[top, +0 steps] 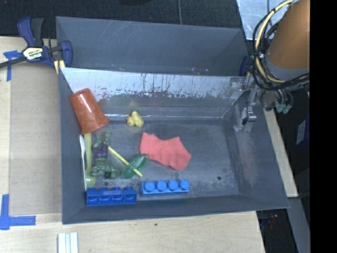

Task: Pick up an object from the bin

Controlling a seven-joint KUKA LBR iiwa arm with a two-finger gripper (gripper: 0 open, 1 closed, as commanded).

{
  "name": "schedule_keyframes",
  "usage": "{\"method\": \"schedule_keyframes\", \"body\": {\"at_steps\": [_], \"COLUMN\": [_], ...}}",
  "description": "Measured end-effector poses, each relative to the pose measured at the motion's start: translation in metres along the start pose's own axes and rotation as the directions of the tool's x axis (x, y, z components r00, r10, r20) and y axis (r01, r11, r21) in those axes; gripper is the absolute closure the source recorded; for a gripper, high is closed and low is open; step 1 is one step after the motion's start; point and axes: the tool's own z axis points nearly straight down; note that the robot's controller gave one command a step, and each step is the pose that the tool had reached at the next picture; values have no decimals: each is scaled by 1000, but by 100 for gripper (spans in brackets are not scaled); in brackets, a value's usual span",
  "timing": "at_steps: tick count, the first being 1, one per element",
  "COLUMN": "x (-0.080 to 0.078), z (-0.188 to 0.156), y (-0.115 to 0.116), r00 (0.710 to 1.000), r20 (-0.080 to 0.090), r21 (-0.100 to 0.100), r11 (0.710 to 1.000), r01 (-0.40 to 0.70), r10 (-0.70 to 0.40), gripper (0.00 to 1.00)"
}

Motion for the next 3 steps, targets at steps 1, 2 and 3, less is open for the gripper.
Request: {"method": "schedule_keyframes", "body": {"at_steps": [1, 2, 3], "x": [-1, 13, 56], "z": [-5, 47, 83], "y": [1, 44, 62], "r00": [1000, 1000, 1000], "r20": [8, 10, 18], "r21": [1, 1, 4], "r11": [1000, 1000, 1000], "r01": [2, -26, 3], "r10": [-2, 26, -3], "gripper": [0, 0, 0]}}
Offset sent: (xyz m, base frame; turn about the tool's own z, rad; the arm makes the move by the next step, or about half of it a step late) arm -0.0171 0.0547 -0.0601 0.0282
